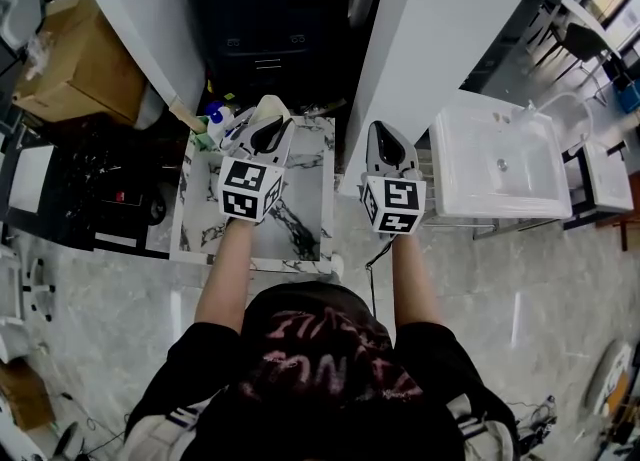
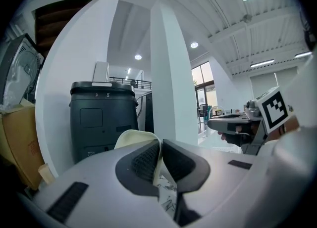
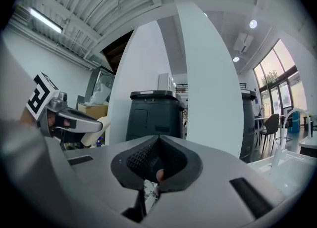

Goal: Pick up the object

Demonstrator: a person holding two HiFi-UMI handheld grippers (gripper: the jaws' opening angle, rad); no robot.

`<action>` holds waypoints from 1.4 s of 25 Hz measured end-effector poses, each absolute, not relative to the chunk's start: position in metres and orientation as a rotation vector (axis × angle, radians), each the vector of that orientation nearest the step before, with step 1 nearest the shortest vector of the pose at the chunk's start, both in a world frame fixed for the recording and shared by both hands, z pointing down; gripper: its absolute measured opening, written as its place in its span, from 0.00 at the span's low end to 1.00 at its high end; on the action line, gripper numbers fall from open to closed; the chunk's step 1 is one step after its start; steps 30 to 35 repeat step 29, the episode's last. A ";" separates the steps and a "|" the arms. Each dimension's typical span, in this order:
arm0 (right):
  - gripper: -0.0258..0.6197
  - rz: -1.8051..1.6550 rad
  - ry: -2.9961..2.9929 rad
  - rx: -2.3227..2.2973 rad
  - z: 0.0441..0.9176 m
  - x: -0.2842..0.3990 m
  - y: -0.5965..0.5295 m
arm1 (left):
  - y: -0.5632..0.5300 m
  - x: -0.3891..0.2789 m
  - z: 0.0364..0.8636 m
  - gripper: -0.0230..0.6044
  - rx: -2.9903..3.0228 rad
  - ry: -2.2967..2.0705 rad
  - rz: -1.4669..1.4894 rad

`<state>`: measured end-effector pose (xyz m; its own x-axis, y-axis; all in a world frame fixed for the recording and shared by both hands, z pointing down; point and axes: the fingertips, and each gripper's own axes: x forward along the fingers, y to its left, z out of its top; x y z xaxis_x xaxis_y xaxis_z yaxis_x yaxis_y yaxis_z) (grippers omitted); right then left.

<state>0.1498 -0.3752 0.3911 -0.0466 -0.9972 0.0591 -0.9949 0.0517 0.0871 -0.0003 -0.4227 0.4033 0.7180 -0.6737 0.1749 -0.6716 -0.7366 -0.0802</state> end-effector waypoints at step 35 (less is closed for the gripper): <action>0.06 -0.125 -2.209 2.110 0.367 0.151 -0.365 | -0.413 -0.013 0.383 0.10 -2.870 1.153 -0.227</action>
